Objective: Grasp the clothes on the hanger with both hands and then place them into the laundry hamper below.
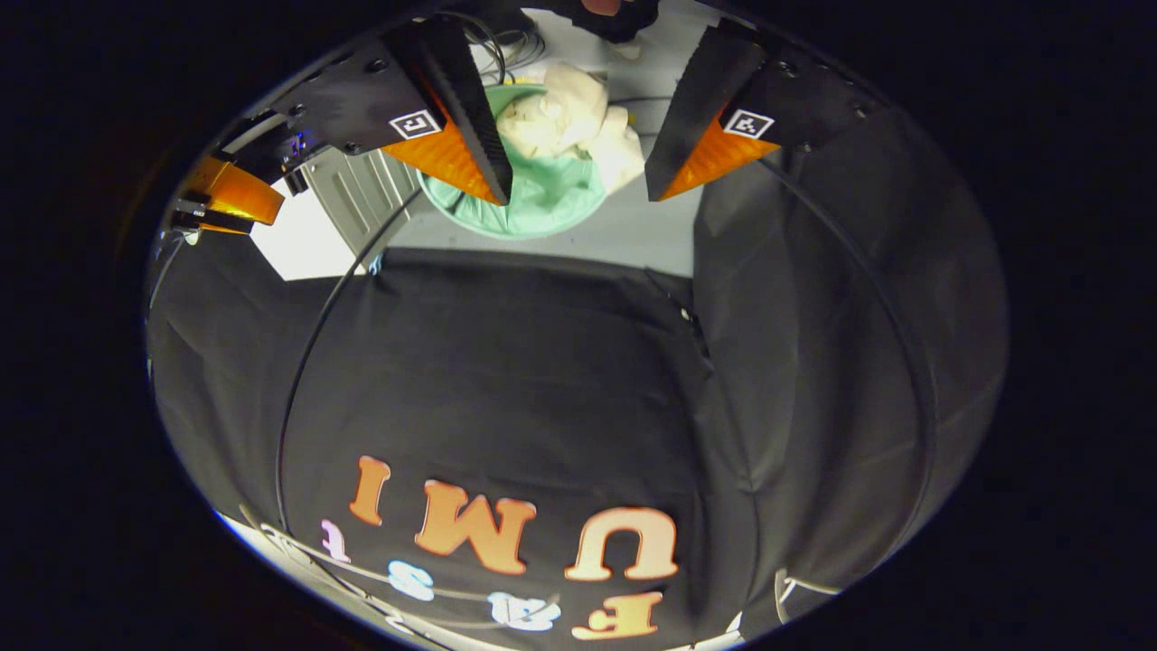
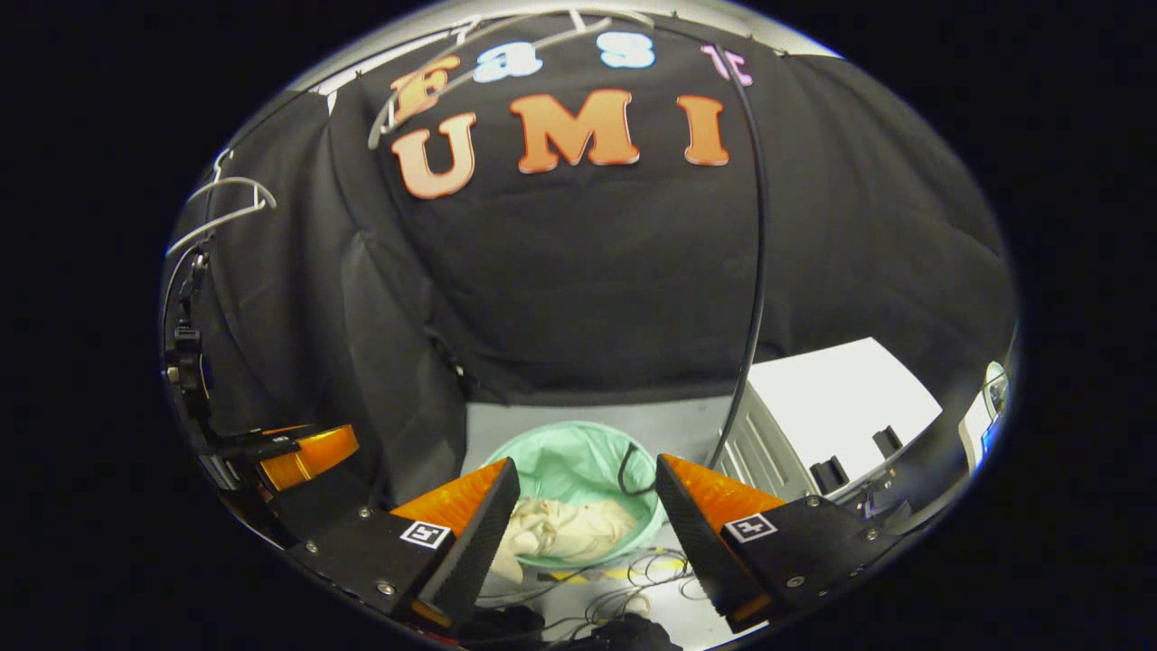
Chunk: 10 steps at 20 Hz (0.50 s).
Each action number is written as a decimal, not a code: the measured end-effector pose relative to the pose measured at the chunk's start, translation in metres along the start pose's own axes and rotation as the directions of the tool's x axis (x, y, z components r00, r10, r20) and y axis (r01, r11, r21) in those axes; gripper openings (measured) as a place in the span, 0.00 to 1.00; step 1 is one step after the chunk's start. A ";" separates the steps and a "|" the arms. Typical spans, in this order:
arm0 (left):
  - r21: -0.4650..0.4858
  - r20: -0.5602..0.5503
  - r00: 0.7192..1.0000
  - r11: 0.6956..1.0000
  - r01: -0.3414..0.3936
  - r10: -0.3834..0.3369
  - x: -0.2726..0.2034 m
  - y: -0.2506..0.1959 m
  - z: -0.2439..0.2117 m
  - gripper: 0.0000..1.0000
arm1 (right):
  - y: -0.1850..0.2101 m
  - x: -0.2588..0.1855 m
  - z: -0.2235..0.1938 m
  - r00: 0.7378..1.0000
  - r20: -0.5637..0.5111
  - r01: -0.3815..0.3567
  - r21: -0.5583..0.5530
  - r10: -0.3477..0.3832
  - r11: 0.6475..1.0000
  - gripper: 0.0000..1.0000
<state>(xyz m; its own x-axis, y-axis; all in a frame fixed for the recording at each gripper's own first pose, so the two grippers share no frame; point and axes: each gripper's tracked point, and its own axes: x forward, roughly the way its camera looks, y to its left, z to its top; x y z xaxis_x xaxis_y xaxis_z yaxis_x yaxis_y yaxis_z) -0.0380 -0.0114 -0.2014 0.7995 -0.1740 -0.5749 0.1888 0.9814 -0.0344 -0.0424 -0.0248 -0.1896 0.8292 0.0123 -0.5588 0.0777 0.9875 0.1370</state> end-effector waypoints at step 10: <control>-0.024 0.419 0.908 1.000 0.005 0.005 -0.090 -0.003 0.163 0.94 | -0.003 -0.108 0.164 0.916 0.401 -0.004 -0.032 0.016 0.999 0.94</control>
<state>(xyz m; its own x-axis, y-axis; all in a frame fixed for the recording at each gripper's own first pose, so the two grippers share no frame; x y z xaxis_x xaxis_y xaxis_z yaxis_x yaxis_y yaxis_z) -0.0177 -0.0119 -0.0157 0.9658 -0.1869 -0.1798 0.1794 0.9821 -0.0572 -0.0412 -0.0551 0.0041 0.9828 -0.0358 -0.1813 0.0569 0.9920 0.1125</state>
